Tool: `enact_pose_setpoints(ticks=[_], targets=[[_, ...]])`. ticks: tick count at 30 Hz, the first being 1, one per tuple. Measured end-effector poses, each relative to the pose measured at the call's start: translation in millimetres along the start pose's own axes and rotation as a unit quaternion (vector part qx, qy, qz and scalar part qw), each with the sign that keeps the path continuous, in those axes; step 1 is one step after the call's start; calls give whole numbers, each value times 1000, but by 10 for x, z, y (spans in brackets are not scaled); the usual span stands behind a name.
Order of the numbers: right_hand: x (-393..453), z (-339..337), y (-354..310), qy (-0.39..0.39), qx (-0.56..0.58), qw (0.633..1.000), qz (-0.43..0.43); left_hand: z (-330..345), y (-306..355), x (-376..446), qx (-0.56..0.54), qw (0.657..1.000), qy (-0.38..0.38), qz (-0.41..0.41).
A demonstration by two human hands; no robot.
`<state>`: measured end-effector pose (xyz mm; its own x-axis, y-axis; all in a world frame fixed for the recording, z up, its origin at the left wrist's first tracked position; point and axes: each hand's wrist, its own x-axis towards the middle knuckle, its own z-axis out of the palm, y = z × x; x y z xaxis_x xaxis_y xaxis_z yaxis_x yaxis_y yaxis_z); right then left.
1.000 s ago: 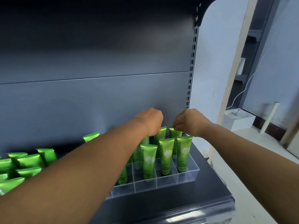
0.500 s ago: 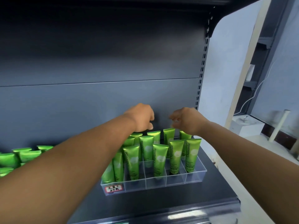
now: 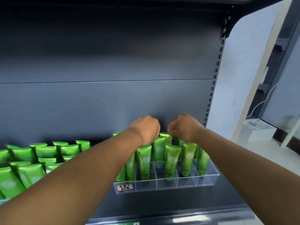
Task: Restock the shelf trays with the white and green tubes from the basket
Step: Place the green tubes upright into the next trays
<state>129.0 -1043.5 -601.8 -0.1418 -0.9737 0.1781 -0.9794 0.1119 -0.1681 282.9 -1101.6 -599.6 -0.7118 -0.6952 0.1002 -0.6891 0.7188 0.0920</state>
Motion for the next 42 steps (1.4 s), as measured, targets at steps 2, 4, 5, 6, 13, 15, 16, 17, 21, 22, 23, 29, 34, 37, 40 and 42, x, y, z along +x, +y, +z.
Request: enact_pose_setpoints(ticks=[2, 4, 5, 6, 13, 15, 16, 17, 21, 22, 23, 29, 34, 37, 40, 42], targets=[[19, 13, 3, 1, -11, 1000, -6, 19, 6, 0, 6, 1000, 4, -3], [36, 32, 3, 4, -30, 999, -11, 33, 11, 6, 15, 1000, 10, -3], [45, 48, 3, 10, -39, 999, -15, 39, 10, 11, 18, 1000, 12, -4], [58, 68, 3, 19, -45, 999, -19, 41, 13, 17, 18, 1000, 13, -5], [128, 113, -13, 44, -31, 998, -20, -25, 99, 60, 5, 1000, 26, -11], [145, 117, -5, 37, -31, 999, -18, -35, 132, 72, 5, 1000, 25, -10], [153, 120, 3, 34, -29, 999, -16, -34, 148, 77, 5, 1000, 24, -10], [155, 120, 12, 31, -24, 999, -15, -29, 162, 82, 4, 1000, 22, -10], [166, 127, 59, 15, 7, 1000, -8, 7, 203, 86, 0, 1000, 20, -10], [168, 124, 67, 12, 19, 1000, -5, 18, 207, 90, -4, 1000, 18, -10], [167, 118, 67, 9, 29, 1000, -3, 29, 210, 93, -9, 1000, 18, -11], [185, 117, 77, 0, 23, 1000, -2, 18, 156, 109, -51, 998, 26, -8], [151, 29, 1, 9, 51, 999, -8, -172, -106, 30, -80, 995, 57, -27], [146, 32, -121, 3, 71, 997, -21, -254, -277, -77, -71, 994, 61, -48], [154, 64, -257, -6, 84, 996, -32, -255, -374, -202, -47, 996, 41, -60], [158, 79, -330, -12, 79, 996, -40, -221, -396, -261, -33, 997, 24, -64]])
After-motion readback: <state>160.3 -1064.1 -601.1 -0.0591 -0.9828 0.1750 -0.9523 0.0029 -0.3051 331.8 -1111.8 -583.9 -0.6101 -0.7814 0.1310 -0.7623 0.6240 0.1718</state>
